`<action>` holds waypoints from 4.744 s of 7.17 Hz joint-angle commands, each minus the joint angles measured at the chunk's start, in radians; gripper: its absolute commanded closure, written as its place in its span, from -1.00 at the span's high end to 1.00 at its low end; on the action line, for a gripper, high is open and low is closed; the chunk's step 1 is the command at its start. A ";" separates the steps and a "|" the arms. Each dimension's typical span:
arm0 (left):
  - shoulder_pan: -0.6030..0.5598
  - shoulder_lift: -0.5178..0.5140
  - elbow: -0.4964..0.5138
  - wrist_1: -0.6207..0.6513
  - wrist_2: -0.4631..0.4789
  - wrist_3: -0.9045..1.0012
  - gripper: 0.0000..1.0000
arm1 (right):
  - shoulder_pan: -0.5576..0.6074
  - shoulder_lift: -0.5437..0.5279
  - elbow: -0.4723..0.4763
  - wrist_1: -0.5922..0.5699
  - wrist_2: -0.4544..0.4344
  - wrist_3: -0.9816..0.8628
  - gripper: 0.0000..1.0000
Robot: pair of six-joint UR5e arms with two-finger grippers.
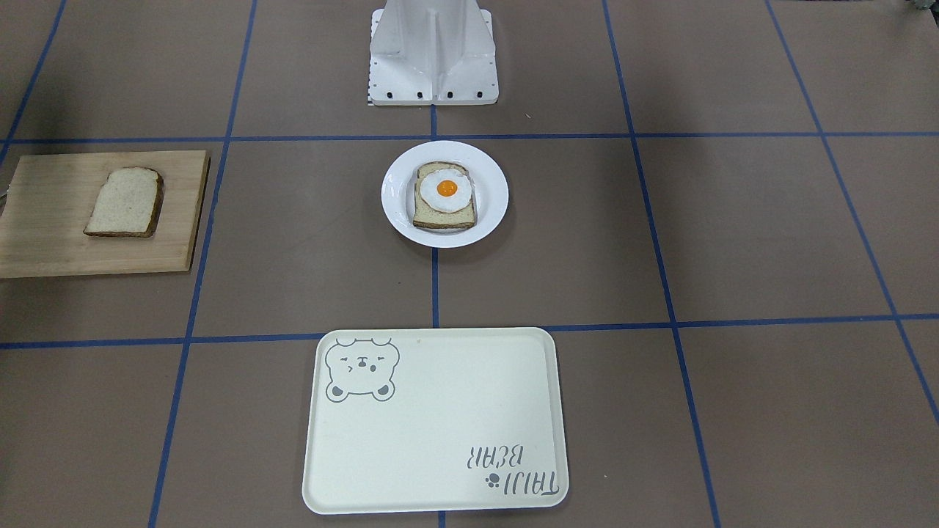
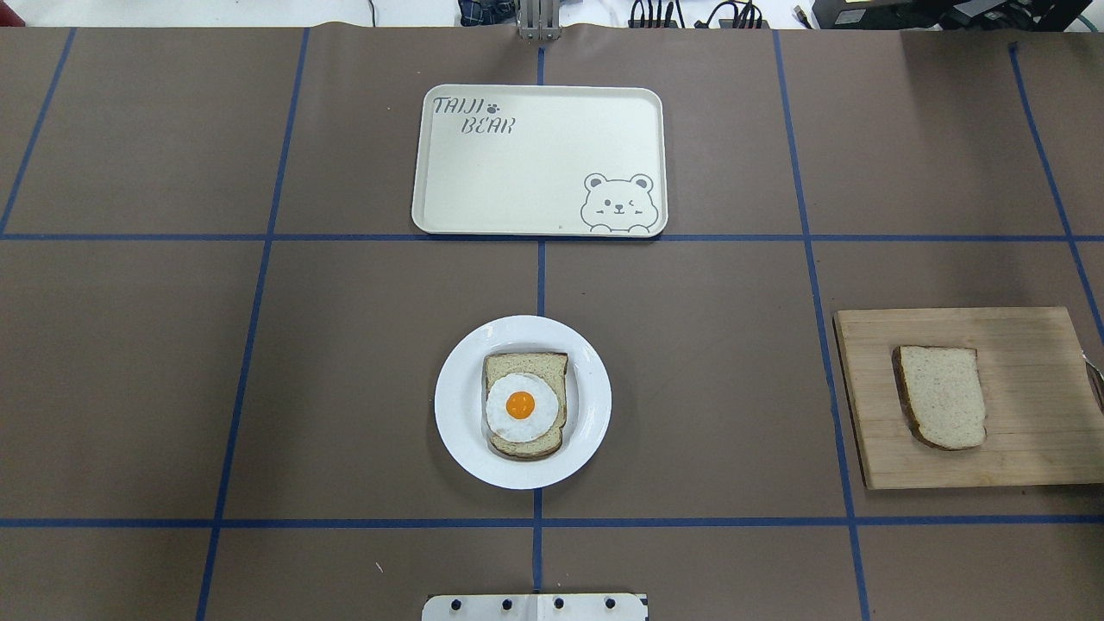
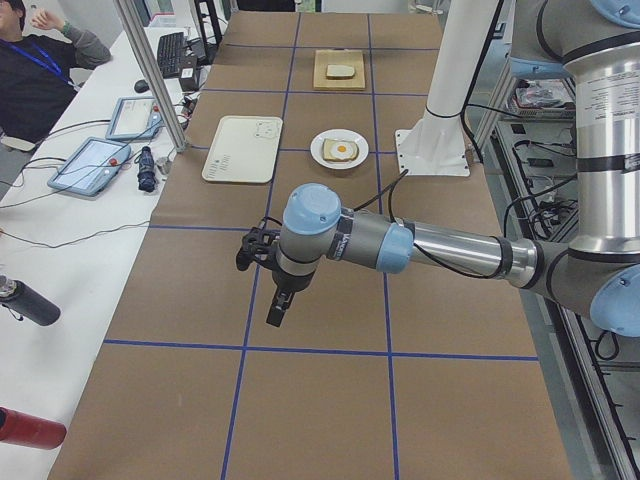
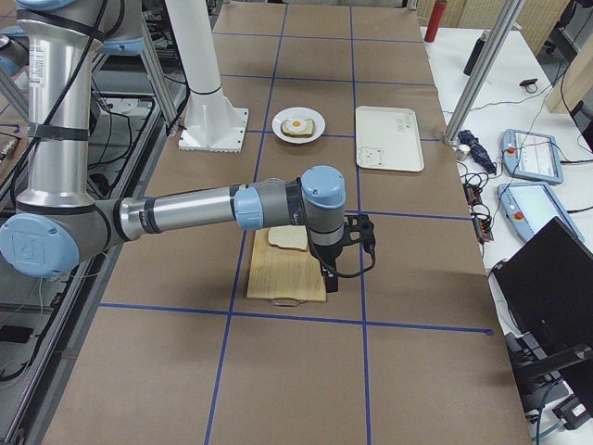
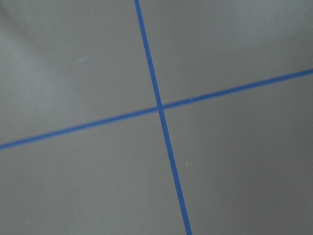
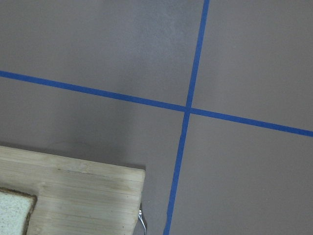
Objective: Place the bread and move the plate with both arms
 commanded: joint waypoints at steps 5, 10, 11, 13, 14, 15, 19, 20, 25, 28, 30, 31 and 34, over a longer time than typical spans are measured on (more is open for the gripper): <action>-0.003 0.016 0.026 -0.127 -0.004 0.000 0.98 | -0.194 -0.123 -0.038 0.544 0.163 0.543 1.00; -0.003 0.062 0.006 -0.150 -0.006 0.000 0.98 | -0.654 -0.228 -0.123 1.097 -0.231 1.217 0.75; -0.003 0.078 -0.007 -0.151 -0.006 0.000 0.98 | -0.700 -0.223 -0.131 1.117 -0.292 1.248 0.58; -0.003 0.088 -0.006 -0.179 -0.004 -0.002 0.98 | -0.736 -0.209 -0.141 1.118 -0.325 1.277 0.22; -0.003 0.088 -0.003 -0.180 -0.004 -0.002 0.98 | -0.739 -0.196 -0.151 1.118 -0.327 1.277 0.13; -0.003 0.088 -0.004 -0.180 -0.004 -0.002 0.98 | -0.742 -0.182 -0.176 1.120 -0.327 1.271 0.12; -0.003 0.088 -0.004 -0.180 -0.004 -0.002 0.98 | -0.744 -0.174 -0.193 1.118 -0.336 1.256 0.02; -0.003 0.088 -0.004 -0.180 -0.004 -0.002 0.98 | -0.745 -0.174 -0.194 1.118 -0.336 1.256 -0.33; -0.003 0.096 -0.007 -0.180 -0.004 -0.002 0.98 | -0.744 -0.174 -0.188 1.120 -0.325 1.210 -1.00; -0.004 0.096 -0.007 -0.180 -0.006 -0.002 0.98 | -0.616 -0.176 -0.188 1.225 -0.079 1.206 -1.00; -0.004 0.096 -0.007 -0.178 -0.006 -0.002 0.98 | -0.449 -0.124 -0.188 1.238 0.175 1.206 -1.00; -0.004 0.096 -0.007 -0.178 -0.012 -0.002 0.98 | -0.401 -0.098 -0.188 1.238 0.252 1.208 -1.00; -0.004 0.095 -0.006 -0.177 -0.044 -0.009 0.98 | -0.414 0.092 -0.199 1.221 0.249 1.333 -1.00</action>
